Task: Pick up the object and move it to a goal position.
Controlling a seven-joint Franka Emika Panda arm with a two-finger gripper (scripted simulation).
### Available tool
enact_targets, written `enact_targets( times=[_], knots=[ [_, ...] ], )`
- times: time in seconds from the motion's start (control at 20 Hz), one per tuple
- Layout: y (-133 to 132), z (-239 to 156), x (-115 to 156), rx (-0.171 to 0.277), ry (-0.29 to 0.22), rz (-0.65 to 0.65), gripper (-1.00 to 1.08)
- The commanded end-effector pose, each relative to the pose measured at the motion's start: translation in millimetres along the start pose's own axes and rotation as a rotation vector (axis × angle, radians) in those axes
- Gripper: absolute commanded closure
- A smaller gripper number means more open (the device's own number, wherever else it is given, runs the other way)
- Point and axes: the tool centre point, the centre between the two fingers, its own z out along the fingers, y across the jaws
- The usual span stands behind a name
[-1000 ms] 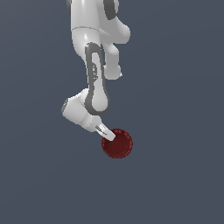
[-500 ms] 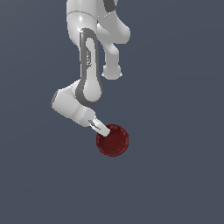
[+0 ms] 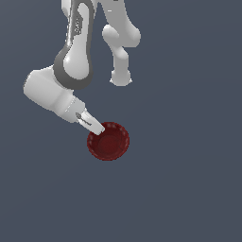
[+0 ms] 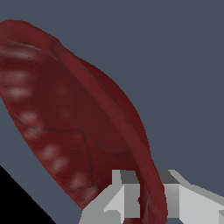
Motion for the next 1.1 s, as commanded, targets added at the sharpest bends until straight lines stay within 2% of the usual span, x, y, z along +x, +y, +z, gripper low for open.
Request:
enact_targets(
  times=[0.0, 0.55, 1.05],
  knots=[
    [-8, -31, -5, -0.001, 0.002, -0.001, 1.08],
    [-41, -153, -22, -0.003, 0.003, -0.001, 1.08],
    [-63, -229, -31, -0.001, 0.002, -0.002, 1.08]
  ],
)
